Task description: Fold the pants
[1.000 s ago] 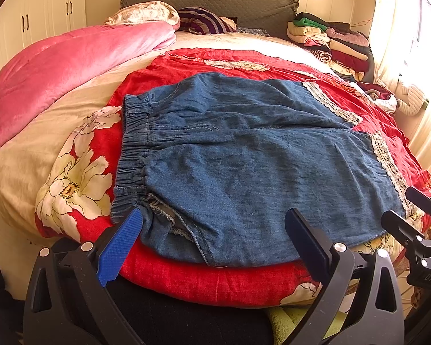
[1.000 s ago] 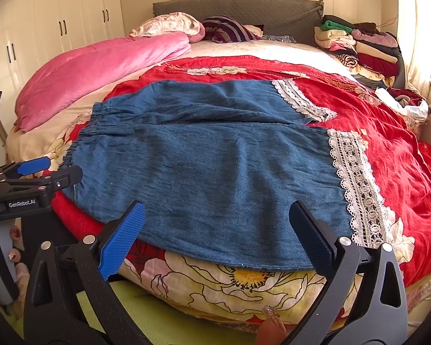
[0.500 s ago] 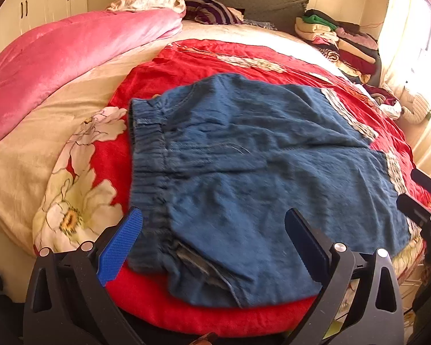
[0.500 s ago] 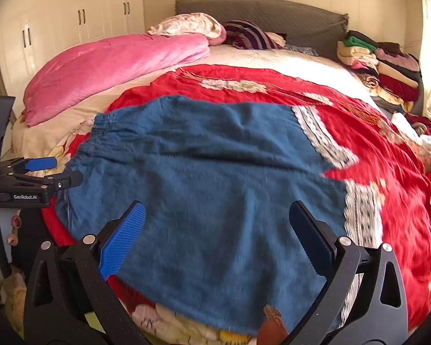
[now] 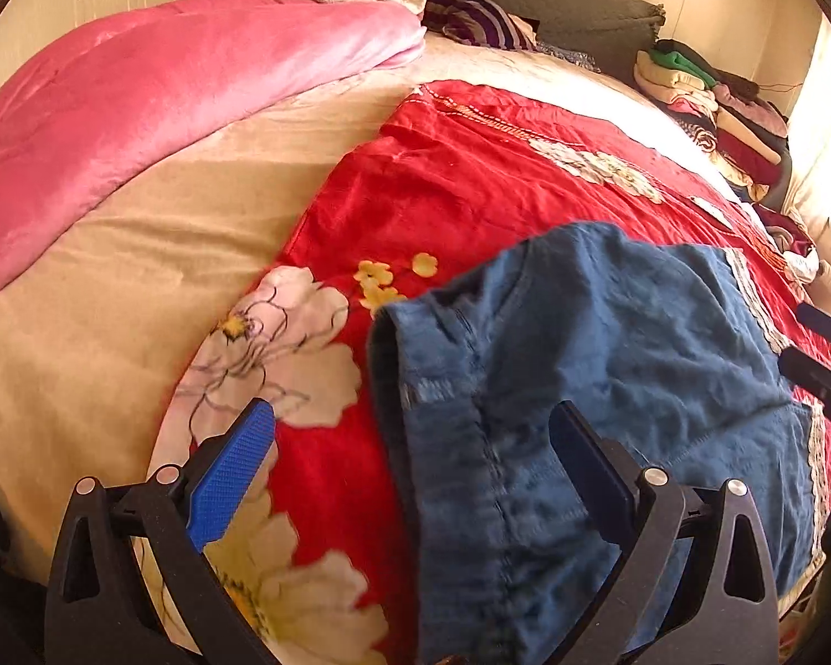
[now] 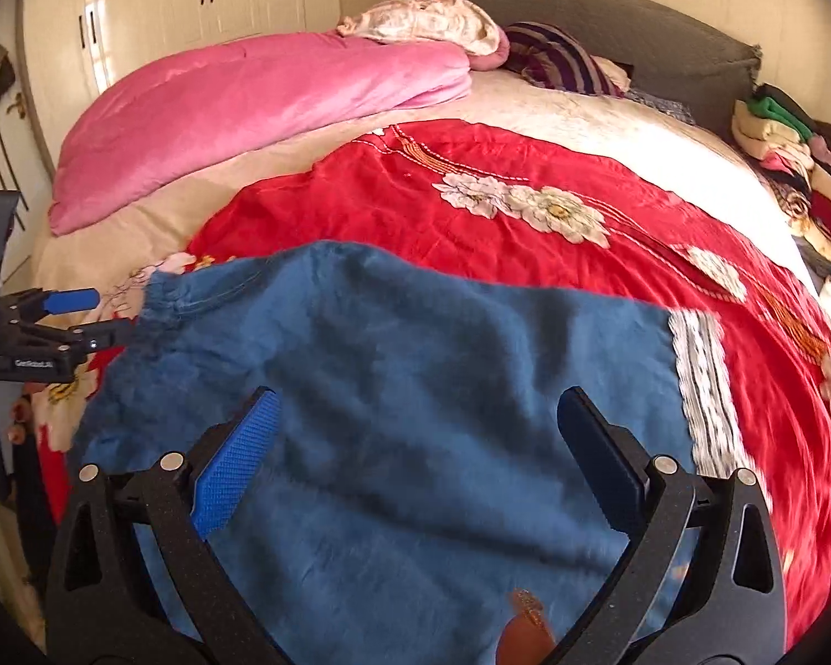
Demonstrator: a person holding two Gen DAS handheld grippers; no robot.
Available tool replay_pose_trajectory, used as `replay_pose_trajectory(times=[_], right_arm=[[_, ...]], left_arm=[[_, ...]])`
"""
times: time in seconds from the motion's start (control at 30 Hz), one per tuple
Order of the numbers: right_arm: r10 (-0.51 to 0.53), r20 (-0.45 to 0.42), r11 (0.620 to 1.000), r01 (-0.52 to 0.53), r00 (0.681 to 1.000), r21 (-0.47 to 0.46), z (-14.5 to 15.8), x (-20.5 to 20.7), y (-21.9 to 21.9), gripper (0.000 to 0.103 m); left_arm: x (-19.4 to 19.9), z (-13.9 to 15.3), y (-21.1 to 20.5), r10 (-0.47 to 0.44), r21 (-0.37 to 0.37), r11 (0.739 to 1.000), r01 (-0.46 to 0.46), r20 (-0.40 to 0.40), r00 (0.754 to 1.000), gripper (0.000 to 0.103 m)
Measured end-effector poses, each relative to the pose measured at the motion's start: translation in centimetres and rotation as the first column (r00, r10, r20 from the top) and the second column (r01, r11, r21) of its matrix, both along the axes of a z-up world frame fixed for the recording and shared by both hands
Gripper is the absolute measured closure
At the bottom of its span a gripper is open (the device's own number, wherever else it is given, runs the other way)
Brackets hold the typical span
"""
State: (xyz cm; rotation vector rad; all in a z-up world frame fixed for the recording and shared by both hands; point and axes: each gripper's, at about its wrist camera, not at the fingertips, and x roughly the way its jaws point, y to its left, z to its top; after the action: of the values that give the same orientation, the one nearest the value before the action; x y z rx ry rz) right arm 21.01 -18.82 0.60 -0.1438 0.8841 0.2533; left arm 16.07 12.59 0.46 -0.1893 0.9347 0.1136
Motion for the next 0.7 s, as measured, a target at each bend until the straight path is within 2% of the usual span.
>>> replay_pose_trajectory(times=[0.1,0.2,0.37,0.4,0.43,0.5,0.63,0.7], right_arm=[[0.032,-0.032,0.999,-0.033,0.999,-0.034,-0.9,3.0,0.6,0.008],[0.077,-0.054,0.995,-0.08,0.996,-0.061,-1.6,5.7,1.3,0.008],[0.142,-0.083,0.985,-0.148,0.986,-0.084,-2.7,9.1,2.6,0.008],[0.161,-0.091,0.981,-0.169,0.983,-0.094,-3.0,9.6,3.0,0.008],[0.173,-0.096,0.977,-0.184,0.98,-0.111,-3.3,10.2,3.3,0.008],[0.191,-0.117,0.97,-0.206,0.974,-0.131,-4.0,11.2,4.0,0.008],[0.249,-0.13,0.952,-0.267,0.96,-0.149,-4.7,12.1,5.2,0.008],[0.285,-0.133,0.94,-0.304,0.949,-0.157,-5.0,12.4,5.8,0.008]], left_arm=[[1.6,-0.6,0.9,-0.006,0.001,1.0,0.007,-0.013,1.0,0.004],[3.0,-1.3,1.5,-0.028,-0.048,0.998,0.027,-0.017,0.999,0.004],[5.2,-2.8,1.6,-0.055,-0.044,0.998,0.054,-0.034,0.998,0.006],[5.4,-3.0,1.5,-0.064,-0.051,0.997,0.062,-0.027,0.998,0.012],[5.6,-3.2,1.4,-0.076,-0.066,0.995,0.075,-0.016,0.997,0.035],[6.1,-3.4,1.1,-0.109,-0.092,0.99,0.108,-0.003,0.994,0.051],[5.9,-3.1,0.7,-0.129,-0.079,0.988,0.131,0.024,0.991,0.069],[5.4,-2.4,0.7,-0.137,-0.093,0.986,0.142,0.054,0.989,0.071]])
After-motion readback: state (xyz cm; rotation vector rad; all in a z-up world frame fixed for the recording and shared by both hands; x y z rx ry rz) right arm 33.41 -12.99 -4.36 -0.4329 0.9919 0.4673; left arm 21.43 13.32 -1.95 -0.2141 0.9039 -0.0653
